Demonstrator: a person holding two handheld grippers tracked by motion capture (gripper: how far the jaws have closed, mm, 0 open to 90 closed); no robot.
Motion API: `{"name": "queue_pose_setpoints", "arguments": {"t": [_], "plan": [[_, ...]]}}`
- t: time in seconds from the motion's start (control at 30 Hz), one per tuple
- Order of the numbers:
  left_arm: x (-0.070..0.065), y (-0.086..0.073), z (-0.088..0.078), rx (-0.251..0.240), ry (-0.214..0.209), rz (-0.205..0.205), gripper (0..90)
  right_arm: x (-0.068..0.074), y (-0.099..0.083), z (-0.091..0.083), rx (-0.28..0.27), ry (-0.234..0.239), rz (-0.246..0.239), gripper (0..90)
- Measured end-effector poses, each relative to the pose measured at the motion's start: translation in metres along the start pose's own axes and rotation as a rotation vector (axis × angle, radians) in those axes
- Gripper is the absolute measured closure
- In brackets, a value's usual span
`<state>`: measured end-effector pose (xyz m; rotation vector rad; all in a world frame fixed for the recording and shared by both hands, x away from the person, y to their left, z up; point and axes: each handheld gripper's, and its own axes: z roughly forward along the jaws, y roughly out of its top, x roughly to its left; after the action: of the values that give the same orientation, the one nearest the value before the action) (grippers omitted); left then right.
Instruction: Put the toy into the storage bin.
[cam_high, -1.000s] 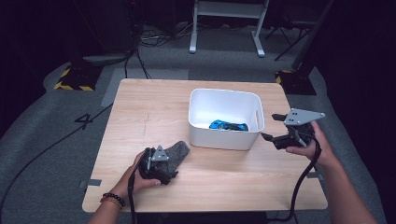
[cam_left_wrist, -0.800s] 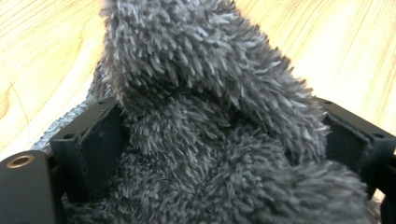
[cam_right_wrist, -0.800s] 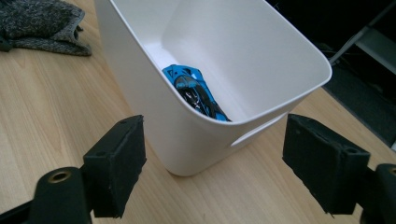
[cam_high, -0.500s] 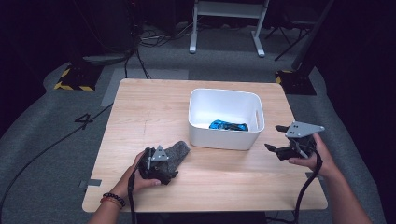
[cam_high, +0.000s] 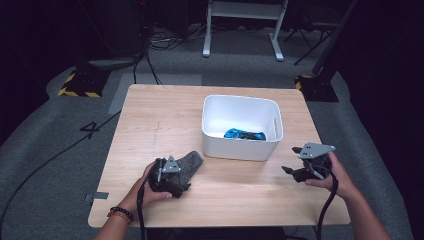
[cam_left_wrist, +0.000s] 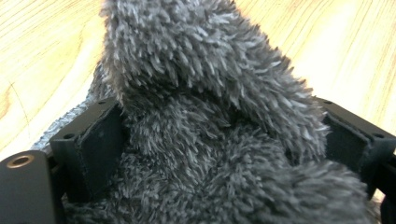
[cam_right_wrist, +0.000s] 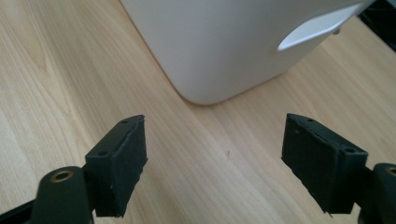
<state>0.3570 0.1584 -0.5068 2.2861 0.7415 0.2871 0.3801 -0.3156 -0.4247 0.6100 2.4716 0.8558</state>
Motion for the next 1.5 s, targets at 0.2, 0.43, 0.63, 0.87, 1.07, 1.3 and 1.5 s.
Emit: {"name": "queue_pose_setpoints", "arguments": {"t": [0.2,0.43,0.63,0.87,1.07,1.3,1.5], "plan": [[0.000,0.000,0.000,0.000,0.000,0.000,11.3,0.002,-0.018,0.006,0.030,0.012,0.020,22.3],[0.000,0.000,0.000,0.000,0.000,0.000,11.3,0.004,-0.042,0.012,0.044,0.024,0.064,22.3],[0.000,0.000,0.000,-0.001,0.002,-0.003,11.3,0.006,-0.062,0.018,0.048,0.050,0.109,22.2],[-0.001,0.000,0.000,-0.002,0.004,-0.006,11.4,0.007,-0.083,0.019,0.008,0.087,0.192,22.0],[-0.001,0.000,0.000,-0.002,0.005,-0.006,11.3,0.005,-0.103,0.018,-0.066,0.078,0.286,19.1],[-0.001,0.000,0.000,-0.002,0.009,-0.007,11.3,0.005,-0.106,0.017,-0.062,0.056,0.308,16.5],[-0.001,0.000,0.000,-0.002,0.010,-0.008,11.2,0.005,-0.106,0.017,-0.062,0.054,0.308,16.8]]}}
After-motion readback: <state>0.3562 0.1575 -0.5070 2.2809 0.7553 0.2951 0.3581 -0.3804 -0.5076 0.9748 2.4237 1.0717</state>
